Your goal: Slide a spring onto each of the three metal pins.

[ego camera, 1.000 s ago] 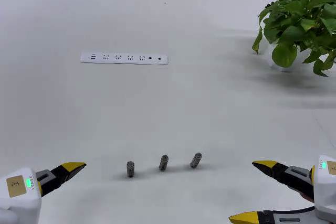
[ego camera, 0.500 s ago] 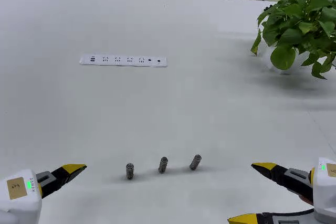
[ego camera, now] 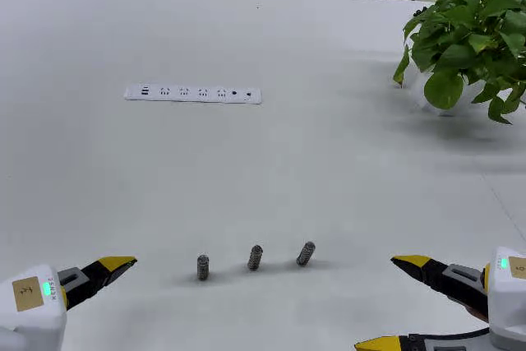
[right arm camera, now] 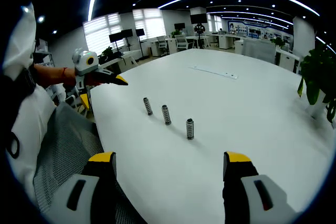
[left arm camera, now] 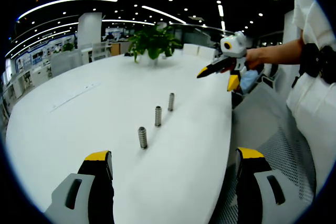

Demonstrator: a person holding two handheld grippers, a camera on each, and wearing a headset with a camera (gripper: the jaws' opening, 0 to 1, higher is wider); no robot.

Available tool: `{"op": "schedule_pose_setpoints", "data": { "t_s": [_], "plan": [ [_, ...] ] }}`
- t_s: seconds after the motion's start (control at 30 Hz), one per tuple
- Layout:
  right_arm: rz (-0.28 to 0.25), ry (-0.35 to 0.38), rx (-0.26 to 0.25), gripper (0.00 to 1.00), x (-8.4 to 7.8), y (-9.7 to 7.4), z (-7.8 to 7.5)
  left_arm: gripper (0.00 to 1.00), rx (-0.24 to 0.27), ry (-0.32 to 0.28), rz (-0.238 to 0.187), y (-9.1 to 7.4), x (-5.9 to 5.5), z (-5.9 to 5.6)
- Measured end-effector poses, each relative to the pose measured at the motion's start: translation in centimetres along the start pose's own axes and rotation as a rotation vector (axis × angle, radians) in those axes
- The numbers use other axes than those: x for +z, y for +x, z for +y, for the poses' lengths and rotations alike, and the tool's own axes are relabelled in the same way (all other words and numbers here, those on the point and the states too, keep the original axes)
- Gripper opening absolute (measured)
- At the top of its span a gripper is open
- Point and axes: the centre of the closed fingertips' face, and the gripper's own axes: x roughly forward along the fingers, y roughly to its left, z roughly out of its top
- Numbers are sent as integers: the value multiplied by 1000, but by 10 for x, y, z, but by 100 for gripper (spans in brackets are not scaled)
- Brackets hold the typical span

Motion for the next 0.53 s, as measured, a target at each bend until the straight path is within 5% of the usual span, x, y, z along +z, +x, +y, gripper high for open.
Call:
{"op": "schedule_pose_setpoints", "data": {
  "t_s": [0.53],
  "plan": [
    [1,-3,4,85,1,-1,1,99,-1,4,5,0,0,1]
  ]
}}
